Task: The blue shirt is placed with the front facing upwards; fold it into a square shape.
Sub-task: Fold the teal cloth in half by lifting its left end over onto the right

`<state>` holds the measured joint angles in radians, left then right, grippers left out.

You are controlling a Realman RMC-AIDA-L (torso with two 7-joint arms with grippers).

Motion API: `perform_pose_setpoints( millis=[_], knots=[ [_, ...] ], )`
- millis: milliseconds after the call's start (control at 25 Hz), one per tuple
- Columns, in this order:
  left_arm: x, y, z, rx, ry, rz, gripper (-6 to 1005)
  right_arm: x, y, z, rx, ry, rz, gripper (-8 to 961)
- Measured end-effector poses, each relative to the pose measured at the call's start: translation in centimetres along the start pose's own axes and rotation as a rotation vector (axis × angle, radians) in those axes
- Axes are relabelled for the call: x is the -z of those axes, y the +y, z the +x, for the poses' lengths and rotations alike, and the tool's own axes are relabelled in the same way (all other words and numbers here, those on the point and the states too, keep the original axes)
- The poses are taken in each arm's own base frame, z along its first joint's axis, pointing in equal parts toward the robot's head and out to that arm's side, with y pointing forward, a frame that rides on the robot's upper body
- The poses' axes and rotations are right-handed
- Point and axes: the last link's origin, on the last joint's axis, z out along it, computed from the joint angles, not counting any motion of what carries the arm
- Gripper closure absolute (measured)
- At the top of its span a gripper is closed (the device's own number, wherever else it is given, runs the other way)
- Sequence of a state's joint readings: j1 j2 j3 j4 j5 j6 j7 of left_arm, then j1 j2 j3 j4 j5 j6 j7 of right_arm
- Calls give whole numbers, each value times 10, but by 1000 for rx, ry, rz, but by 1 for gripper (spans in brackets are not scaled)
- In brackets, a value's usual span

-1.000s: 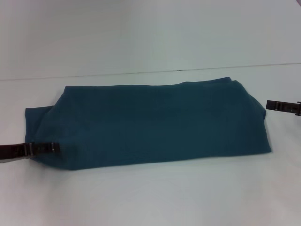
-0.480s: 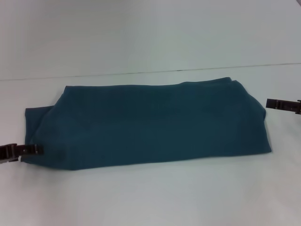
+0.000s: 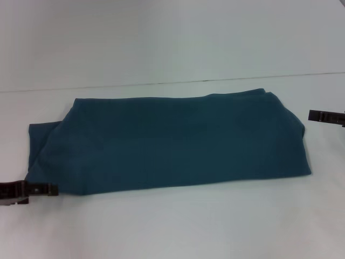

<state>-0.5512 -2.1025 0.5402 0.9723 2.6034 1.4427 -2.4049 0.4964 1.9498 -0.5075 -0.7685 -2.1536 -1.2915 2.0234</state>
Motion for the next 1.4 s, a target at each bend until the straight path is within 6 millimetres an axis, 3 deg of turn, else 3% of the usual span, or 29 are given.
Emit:
perform_pose_setpoints(
  millis=[600,1400],
  knots=[
    [-21,14,12,-26,-3,-14,87,4,-2,2,-10,4,3,49],
    [-22,11,16,-33,4,15,98,5,-4,3,-11,3,9,53]
  ],
)
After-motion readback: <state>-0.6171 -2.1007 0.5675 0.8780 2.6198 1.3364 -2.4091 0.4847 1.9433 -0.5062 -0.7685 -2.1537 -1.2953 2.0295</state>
